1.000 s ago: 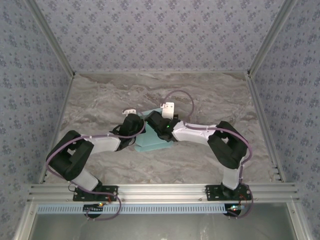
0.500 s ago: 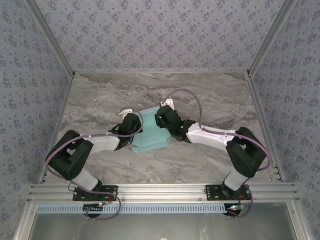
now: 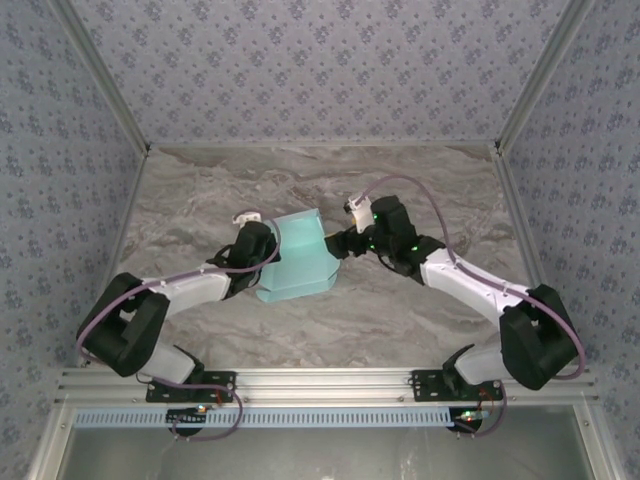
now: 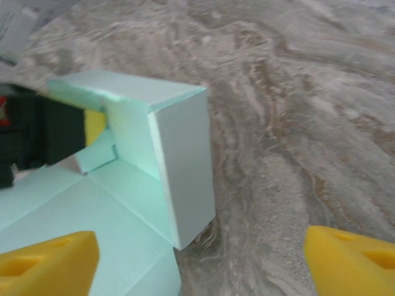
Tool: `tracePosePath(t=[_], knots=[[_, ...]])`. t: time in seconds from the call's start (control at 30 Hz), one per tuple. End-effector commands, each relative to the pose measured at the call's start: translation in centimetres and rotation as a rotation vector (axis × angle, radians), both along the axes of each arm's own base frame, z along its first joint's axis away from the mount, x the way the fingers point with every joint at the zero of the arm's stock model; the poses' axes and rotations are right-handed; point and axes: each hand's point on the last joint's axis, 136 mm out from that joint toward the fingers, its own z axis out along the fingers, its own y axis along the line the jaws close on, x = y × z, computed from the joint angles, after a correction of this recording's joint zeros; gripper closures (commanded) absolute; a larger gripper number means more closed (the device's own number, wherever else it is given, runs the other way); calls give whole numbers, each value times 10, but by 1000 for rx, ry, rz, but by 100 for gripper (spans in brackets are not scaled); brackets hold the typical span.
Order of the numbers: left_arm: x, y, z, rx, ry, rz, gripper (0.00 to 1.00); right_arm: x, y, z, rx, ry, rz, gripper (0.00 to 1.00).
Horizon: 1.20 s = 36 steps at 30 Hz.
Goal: Fold the paper box
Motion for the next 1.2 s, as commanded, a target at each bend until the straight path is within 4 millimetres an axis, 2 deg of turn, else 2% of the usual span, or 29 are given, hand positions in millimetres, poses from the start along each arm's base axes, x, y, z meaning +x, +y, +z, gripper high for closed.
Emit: tracePosePath(t=[0.0, 0.13, 0.33, 0.43, 0.6, 0.67, 0.73, 0.83, 0.97, 1.13, 1.17], knots=[[2, -6, 30, 1, -53, -63, 100, -31, 14, 5, 29, 29, 294, 7], [-4, -9, 43, 6, -89, -128, 100, -30, 11, 2, 52, 73, 398, 5], [-8, -10, 50, -3, -110, -149, 100, -36, 29, -6, 51, 155, 541, 6], [-8, -12, 51, -14, -118, -161, 100, -34, 33, -11, 42, 174, 563, 8], [-9, -17, 52, -28, -124, -184, 100, -22, 30, -37, -75, 189, 537, 10], [-9, -18, 52, -30, -126, -190, 100, -15, 34, -32, -76, 174, 544, 11], [-10, -20, 54, -32, -132, -203, 100, -17, 37, -32, -63, 176, 565, 14], [-11, -21, 56, -33, -137, -218, 100, -20, 44, -28, -32, 176, 599, 23], [-12, -19, 55, -28, -136, -211, 100, -20, 49, -29, -38, 184, 599, 46], [-11, -18, 53, -29, -124, -199, 100, -4, 49, -34, -66, 135, 490, 57], [-11, -19, 53, -30, -124, -198, 100, -6, 45, -45, -81, 148, 460, 59]])
